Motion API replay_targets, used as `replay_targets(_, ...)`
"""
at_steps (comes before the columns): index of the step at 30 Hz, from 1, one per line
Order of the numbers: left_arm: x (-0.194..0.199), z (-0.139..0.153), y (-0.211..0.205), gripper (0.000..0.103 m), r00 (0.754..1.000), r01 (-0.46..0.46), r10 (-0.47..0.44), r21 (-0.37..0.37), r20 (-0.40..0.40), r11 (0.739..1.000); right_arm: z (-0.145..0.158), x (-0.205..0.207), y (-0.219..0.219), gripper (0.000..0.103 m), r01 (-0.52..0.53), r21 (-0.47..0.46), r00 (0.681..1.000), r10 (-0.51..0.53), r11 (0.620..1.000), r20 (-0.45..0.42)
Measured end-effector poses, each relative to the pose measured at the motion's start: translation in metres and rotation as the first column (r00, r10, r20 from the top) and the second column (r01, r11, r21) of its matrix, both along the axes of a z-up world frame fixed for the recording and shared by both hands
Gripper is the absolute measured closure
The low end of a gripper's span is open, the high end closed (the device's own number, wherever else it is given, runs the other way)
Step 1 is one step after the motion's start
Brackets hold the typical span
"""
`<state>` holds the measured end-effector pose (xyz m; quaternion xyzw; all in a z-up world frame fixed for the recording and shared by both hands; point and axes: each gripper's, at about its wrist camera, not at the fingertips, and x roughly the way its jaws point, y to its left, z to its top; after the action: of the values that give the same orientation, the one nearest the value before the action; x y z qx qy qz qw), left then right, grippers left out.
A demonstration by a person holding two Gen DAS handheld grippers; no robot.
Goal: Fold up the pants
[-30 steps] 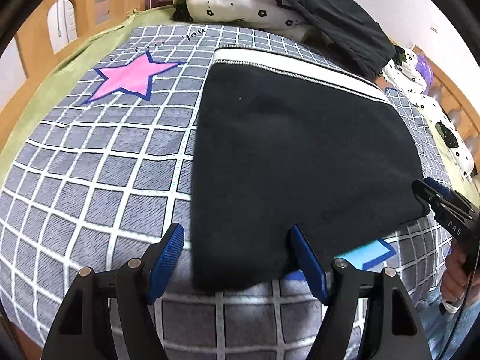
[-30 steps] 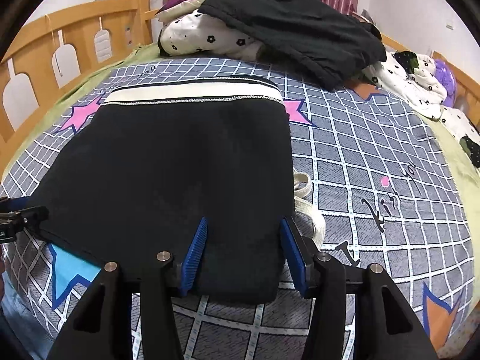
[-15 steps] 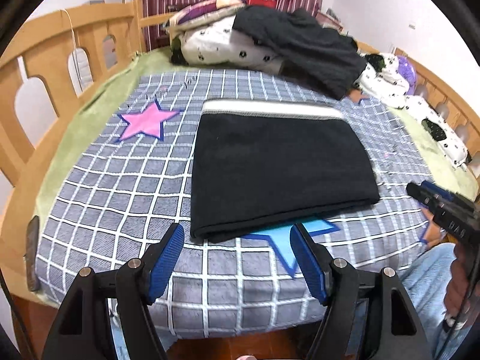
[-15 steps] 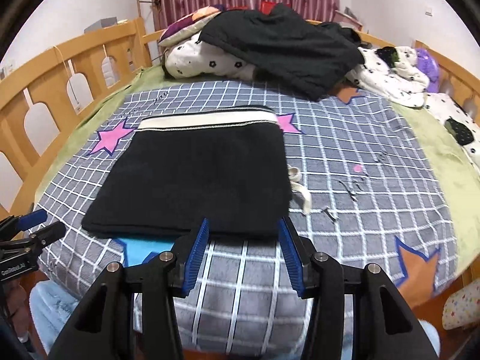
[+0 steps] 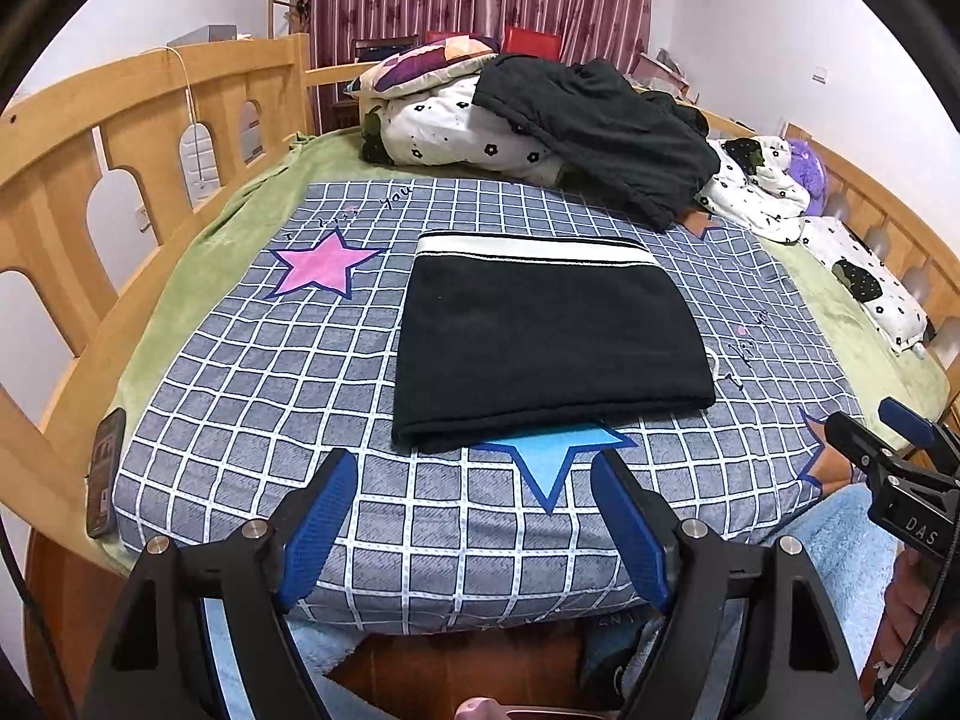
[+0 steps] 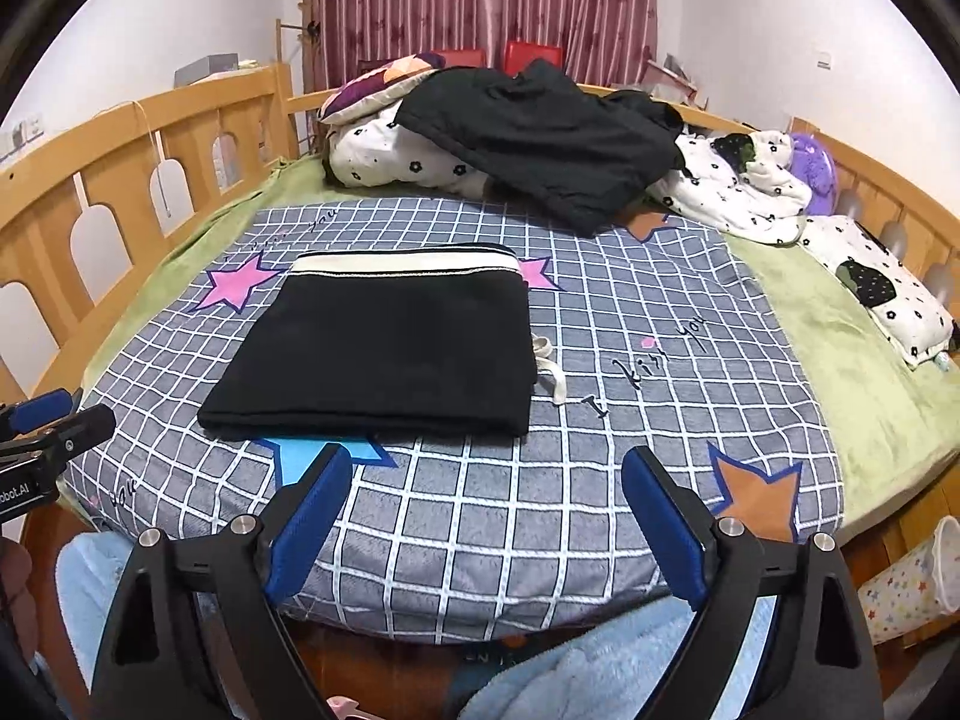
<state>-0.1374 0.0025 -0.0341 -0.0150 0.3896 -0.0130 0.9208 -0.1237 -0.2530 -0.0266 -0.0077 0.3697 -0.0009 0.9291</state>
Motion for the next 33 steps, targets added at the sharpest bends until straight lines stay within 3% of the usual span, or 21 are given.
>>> replay_targets(33, -0.013, 0.012, -0.022, 0.024, 0.999, 0.035, -0.036, 0.029, 0.027, 0.999, 0.009, -0.016, -0.020, 0.013, 0.059, 0.045, 0.998, -0.060, 0.997, 0.016)
